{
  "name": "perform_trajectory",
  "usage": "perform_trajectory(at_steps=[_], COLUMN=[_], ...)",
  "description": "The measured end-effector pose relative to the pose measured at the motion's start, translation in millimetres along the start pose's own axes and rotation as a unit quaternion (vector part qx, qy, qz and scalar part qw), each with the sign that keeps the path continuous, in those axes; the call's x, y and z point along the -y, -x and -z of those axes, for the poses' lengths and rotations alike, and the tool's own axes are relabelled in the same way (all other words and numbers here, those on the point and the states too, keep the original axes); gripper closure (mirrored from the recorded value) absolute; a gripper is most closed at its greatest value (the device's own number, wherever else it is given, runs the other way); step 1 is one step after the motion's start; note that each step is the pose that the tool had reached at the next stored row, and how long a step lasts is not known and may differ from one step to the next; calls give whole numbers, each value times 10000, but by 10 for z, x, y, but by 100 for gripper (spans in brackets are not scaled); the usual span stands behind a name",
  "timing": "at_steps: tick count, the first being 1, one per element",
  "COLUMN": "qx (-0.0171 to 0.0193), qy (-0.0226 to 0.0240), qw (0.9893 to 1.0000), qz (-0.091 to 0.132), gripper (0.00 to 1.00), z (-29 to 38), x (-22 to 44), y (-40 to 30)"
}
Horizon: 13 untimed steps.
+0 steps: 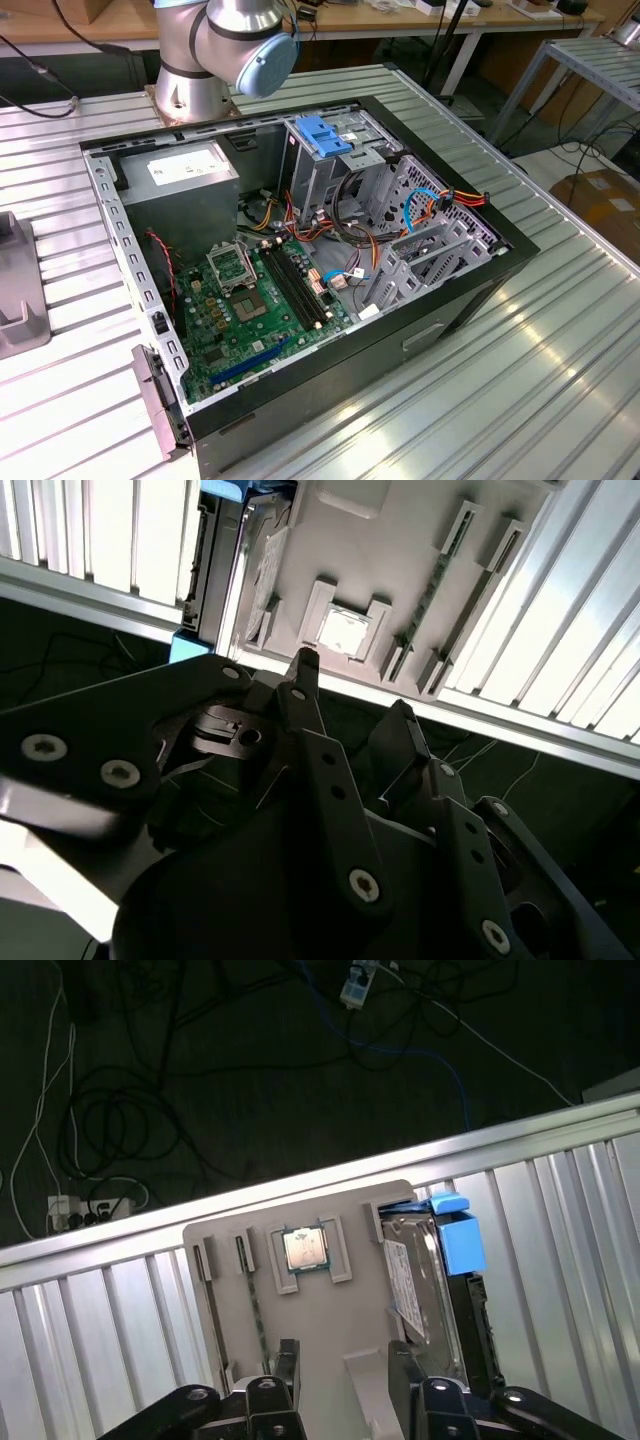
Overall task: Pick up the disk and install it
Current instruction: 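Pick up the disk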
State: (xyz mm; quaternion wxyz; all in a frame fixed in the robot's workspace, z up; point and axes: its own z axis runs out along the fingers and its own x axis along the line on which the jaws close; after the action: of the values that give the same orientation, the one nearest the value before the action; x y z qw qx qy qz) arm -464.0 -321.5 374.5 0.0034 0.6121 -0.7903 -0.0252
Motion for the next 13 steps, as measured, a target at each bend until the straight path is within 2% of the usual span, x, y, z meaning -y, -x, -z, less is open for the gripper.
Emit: perform_trajectory(at_steps=[3,6,9,13], qx=[-1,1,0,-8], qy=[1,1,2,7], qw=[10000,10000,10000,9998], qz=[0,0,13,195], gripper=[52,52,52,52], z=[-24,-46,-56,-71], x=[13,2,-7,-20], y=[57,124,161,215])
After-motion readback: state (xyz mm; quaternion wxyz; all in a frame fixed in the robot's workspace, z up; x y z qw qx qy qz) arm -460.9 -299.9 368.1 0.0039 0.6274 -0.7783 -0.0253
